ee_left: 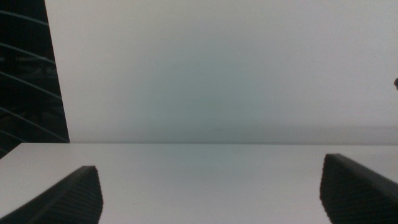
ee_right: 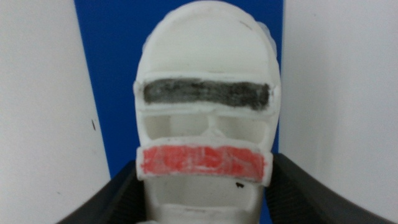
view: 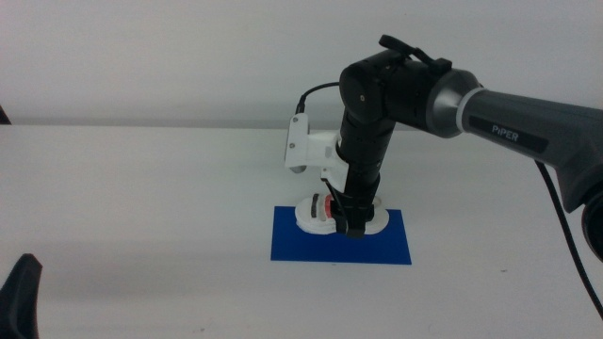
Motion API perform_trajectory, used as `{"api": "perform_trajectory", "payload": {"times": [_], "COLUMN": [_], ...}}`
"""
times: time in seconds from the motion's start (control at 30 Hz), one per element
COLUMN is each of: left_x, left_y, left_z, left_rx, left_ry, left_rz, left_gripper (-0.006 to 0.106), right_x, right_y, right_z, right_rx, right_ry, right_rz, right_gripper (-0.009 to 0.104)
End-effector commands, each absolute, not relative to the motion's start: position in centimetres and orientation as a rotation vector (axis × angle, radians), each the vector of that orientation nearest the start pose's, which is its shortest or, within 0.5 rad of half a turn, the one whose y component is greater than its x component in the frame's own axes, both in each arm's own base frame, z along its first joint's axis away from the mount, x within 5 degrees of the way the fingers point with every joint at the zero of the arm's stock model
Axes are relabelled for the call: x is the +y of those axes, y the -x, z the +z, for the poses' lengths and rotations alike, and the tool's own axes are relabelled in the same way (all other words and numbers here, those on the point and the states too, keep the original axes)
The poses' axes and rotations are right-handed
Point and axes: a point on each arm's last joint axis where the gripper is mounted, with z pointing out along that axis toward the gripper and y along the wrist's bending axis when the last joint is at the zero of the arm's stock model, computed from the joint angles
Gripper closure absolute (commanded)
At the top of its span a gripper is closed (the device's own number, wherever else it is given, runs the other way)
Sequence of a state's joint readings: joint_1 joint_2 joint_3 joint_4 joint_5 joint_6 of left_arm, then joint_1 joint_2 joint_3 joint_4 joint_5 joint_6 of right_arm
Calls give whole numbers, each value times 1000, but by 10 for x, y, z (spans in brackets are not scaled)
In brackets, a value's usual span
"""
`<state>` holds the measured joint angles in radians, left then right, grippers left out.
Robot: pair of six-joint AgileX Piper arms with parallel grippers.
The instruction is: Use one arm to grab the shoe from the table and place it on the mat.
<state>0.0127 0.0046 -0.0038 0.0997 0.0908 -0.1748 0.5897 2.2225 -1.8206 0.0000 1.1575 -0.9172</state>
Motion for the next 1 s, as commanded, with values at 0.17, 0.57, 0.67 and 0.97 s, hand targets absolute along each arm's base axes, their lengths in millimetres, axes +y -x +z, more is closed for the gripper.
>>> {"api": "perform_trajectory", "payload": {"times": [0.17,0.57,0.67,0.97], "left_x": [1,1,1,1], "left_y": [-55,-55,-55,-55], "left_z": [195,195,195,195], "left_rx": [1563,1563,1563,1563], "left_ry": [79,79,79,79], "left_rz": [-51,-51,-51,-51], "left_gripper": [7,7,7,7], "right_x": [253,250,250,251], "right_y": [-381,-383,-383,-384], "right_z": [163,149,145,143], "right_rx": [2235,2265,2287,2334], "right_ry": [2076,2093,2083,2026], "right_rz": [-13,-7,-4,-11], "right_gripper": [97,97,97,83]}}
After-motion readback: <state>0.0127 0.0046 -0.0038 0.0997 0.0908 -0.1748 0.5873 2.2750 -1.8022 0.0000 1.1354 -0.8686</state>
